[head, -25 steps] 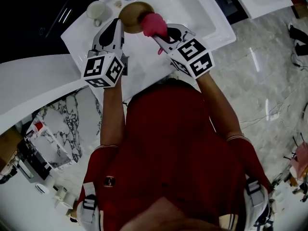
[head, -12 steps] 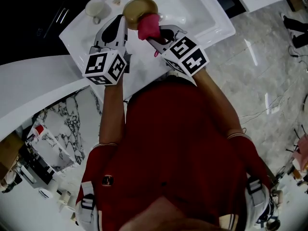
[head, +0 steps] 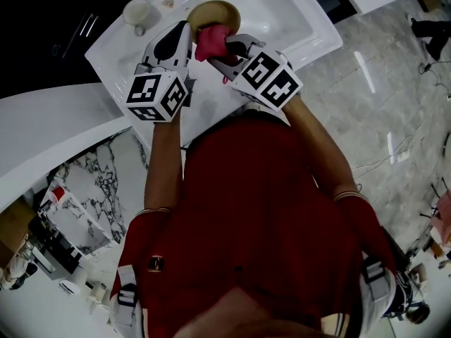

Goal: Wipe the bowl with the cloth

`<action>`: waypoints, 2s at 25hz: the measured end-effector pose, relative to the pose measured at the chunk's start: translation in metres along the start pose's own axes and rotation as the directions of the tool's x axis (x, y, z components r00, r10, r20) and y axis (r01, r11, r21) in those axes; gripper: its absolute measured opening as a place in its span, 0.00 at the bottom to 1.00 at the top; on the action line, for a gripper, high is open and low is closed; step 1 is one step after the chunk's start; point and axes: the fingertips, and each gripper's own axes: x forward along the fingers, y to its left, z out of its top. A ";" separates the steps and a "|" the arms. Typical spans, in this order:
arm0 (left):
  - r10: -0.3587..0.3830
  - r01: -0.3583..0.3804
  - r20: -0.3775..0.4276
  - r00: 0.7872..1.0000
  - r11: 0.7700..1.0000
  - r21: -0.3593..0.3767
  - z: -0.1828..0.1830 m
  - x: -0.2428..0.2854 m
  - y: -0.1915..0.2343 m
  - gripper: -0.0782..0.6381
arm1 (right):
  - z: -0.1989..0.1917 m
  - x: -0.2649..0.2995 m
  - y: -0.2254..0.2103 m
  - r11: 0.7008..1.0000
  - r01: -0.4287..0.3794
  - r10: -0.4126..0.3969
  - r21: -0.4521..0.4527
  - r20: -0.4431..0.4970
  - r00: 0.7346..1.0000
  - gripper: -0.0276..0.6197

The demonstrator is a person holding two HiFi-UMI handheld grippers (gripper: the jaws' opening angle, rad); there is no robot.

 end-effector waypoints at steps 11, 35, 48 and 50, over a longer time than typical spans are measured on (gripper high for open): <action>-0.045 0.046 -0.048 0.998 0.999 0.017 -0.010 0.001 -0.003 0.12 | 0.012 0.004 0.006 0.974 0.011 -0.018 -0.226 -0.031 0.999 0.15; -0.089 0.094 -0.107 0.990 0.994 0.050 -0.023 -0.001 -0.012 0.12 | 0.022 -0.012 -0.030 0.956 0.203 -0.195 -0.212 0.056 0.979 0.15; -0.061 0.066 -0.082 0.995 0.996 0.057 -0.019 -0.005 -0.009 0.13 | 0.008 -0.019 -0.039 0.973 0.230 -0.228 -0.034 0.040 0.973 0.15; -0.058 0.062 -0.077 0.995 0.996 0.057 -0.019 -0.005 -0.009 0.13 | 0.004 -0.019 -0.039 0.977 0.214 -0.214 0.004 0.035 0.976 0.15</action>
